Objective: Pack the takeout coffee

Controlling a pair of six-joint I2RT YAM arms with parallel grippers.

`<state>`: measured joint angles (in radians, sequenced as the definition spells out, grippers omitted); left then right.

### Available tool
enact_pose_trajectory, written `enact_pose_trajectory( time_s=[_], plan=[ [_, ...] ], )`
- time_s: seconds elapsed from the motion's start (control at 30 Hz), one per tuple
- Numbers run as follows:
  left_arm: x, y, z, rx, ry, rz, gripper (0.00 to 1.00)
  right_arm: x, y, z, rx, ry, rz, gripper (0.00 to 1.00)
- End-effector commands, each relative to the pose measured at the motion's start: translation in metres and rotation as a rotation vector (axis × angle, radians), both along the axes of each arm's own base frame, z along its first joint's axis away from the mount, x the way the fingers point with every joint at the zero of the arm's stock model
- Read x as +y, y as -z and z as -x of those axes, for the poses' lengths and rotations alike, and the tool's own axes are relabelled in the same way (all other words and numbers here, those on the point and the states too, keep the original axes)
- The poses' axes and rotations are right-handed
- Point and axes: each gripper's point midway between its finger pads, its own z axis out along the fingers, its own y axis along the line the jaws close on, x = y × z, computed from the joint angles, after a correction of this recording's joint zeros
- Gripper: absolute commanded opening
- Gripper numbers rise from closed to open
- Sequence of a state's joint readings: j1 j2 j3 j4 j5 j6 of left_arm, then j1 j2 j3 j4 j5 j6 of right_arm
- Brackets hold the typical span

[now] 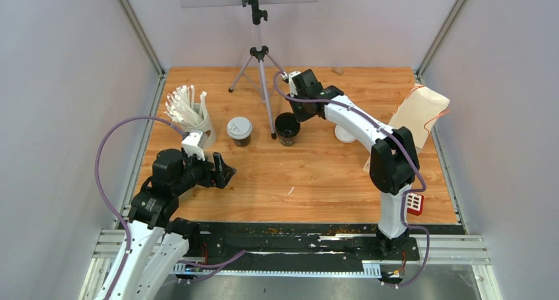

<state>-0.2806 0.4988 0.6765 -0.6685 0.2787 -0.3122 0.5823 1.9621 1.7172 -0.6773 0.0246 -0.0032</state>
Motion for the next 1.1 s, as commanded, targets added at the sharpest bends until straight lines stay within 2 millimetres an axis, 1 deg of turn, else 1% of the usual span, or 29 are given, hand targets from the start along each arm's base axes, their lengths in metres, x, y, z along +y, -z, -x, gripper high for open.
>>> enact_pose_trajectory(
  time_s=[0.0,0.07,0.13,0.17,0.2,0.23,0.27,0.3,0.33,0.37,0.43,0.53,0.57,0.67,0.7,0.9,0.97,1.07],
  plan=[
    [-0.002,-0.010,-0.004,-0.039,0.005,0.015,0.94,0.006,-0.049,-0.014,-0.111,-0.015,-0.064,0.01],
    [-0.002,-0.009,-0.004,-0.038,0.005,0.014,0.94,0.006,-0.056,-0.014,-0.122,-0.011,-0.074,0.00],
    [-0.002,-0.009,-0.004,-0.037,0.007,0.015,0.94,0.012,-0.065,-0.010,-0.124,-0.031,-0.114,0.01],
    [-0.002,-0.009,-0.004,-0.038,0.008,0.015,0.94,0.013,-0.069,-0.010,-0.128,-0.034,-0.126,0.04],
    [-0.003,-0.009,-0.004,-0.036,0.007,0.017,0.94,0.015,-0.070,-0.009,-0.129,-0.040,-0.135,0.09],
    [-0.003,-0.009,-0.005,-0.037,0.007,0.017,0.94,0.016,-0.070,-0.009,-0.128,-0.047,-0.138,0.15],
    [-0.002,-0.009,-0.005,-0.038,0.006,0.017,0.94,0.015,-0.067,-0.009,-0.120,-0.046,-0.134,0.17],
    [-0.002,-0.010,-0.005,-0.039,0.006,0.018,0.94,0.016,-0.063,-0.009,-0.112,-0.053,-0.126,0.12],
    [-0.002,-0.010,-0.004,-0.039,0.006,0.017,0.94,0.018,-0.060,-0.007,-0.097,-0.072,-0.127,0.02],
    [-0.002,-0.010,-0.004,-0.041,0.007,0.018,0.94,0.019,-0.055,-0.005,-0.080,-0.083,-0.127,0.00],
    [-0.002,-0.010,-0.004,-0.041,0.005,0.018,0.94,0.021,-0.052,-0.003,-0.061,-0.095,-0.136,0.00],
    [-0.002,-0.010,-0.004,-0.041,0.004,0.018,0.94,0.021,-0.054,-0.004,-0.072,-0.087,-0.141,0.00],
    [-0.002,-0.010,-0.004,-0.040,0.006,0.018,0.94,0.019,-0.055,-0.006,-0.080,-0.079,-0.135,0.02],
    [-0.003,-0.009,-0.005,-0.038,0.007,0.017,0.94,0.012,-0.056,-0.012,-0.101,-0.068,-0.090,0.20],
    [-0.003,-0.009,-0.005,-0.037,0.008,0.018,0.94,0.011,-0.055,-0.014,-0.106,-0.075,-0.069,0.23],
    [-0.003,-0.009,-0.005,-0.036,0.007,0.019,0.94,0.010,-0.034,-0.016,-0.054,-0.119,0.001,0.27],
    [-0.003,-0.009,-0.005,-0.036,0.007,0.019,0.94,0.011,-0.027,-0.016,-0.038,-0.127,0.008,0.31],
    [-0.003,-0.009,-0.005,-0.038,0.006,0.019,0.94,0.012,-0.022,-0.018,-0.038,-0.137,0.022,0.35]
  ],
)
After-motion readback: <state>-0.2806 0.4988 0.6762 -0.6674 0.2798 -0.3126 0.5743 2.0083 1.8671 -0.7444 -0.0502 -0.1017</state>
